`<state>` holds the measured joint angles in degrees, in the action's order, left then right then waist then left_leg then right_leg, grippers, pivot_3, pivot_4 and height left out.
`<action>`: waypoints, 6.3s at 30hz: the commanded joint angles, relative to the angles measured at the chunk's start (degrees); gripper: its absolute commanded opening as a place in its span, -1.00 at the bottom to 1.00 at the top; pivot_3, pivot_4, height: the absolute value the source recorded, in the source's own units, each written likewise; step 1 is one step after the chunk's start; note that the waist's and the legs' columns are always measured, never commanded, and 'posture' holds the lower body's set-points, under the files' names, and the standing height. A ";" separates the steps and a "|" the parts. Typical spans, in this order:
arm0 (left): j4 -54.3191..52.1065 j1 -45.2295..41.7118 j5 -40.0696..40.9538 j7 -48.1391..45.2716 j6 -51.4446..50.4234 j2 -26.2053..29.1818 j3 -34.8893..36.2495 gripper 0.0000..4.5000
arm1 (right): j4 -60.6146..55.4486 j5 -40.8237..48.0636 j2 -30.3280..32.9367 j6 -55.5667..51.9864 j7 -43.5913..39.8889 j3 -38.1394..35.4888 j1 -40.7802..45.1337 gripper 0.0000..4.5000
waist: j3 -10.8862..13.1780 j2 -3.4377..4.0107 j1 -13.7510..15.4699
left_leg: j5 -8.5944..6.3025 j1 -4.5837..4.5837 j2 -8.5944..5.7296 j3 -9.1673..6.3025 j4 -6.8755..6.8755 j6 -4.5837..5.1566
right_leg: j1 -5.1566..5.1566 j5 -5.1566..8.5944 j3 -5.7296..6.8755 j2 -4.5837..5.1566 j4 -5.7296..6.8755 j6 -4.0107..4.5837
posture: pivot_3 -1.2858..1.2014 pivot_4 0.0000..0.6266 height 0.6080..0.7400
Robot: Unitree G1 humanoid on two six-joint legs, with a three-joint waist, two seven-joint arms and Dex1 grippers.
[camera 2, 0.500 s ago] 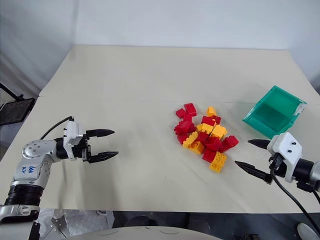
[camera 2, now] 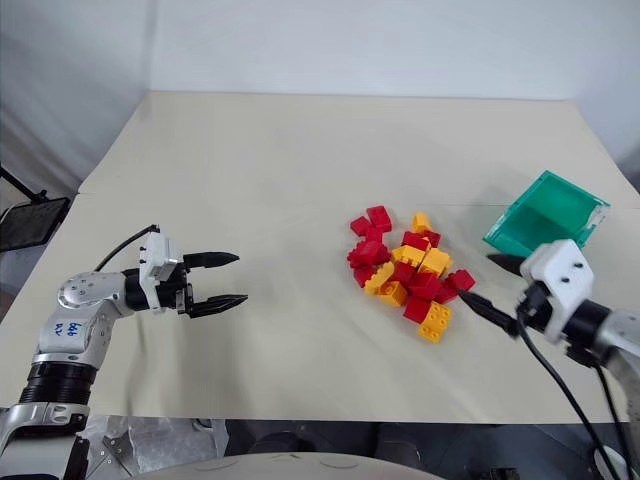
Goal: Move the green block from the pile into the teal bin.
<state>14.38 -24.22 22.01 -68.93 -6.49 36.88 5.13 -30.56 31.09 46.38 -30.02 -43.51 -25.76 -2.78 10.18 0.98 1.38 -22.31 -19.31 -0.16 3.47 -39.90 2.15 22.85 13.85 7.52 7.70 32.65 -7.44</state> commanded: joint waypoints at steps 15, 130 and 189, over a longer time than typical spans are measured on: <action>3.17 -7.34 3.92 -7.69 6.25 -9.28 -2.02 1.00 | 5.99 -6.65 -17.15 -7.07 18.28 28.97 16.37 -0.99 | 0.00 -0.06 -0.08 | 0.02 -0.87 -0.19 0.28 -0.39 0.06 | 0.88 0.03 0.06 -0.12 0.44 0.07 | 0.03 -0.52 1.00; 5.41 -7.73 3.02 -6.78 13.62 -17.58 -4.57 1.00 | 24.19 -22.67 8.97 -35.02 -10.44 44.30 49.79 -0.33 | 0.09 -0.20 -0.11 | -0.07 -1.21 -0.08 0.04 -1.22 0.24 | 1.04 -0.05 0.02 0.13 0.83 0.01 | 0.03 -0.52 1.00; -0.94 -0.38 2.69 2.42 -3.02 -0.02 7.00 1.00 | 37.89 -5.84 10.01 19.09 -35.06 2.72 8.51 0.99 | 0.19 -0.14 -0.12 | -0.05 -0.81 -0.01 0.07 -1.17 0.17 | 0.72 -0.07 -0.15 0.11 0.88 0.01 | 0.03 -0.52 1.00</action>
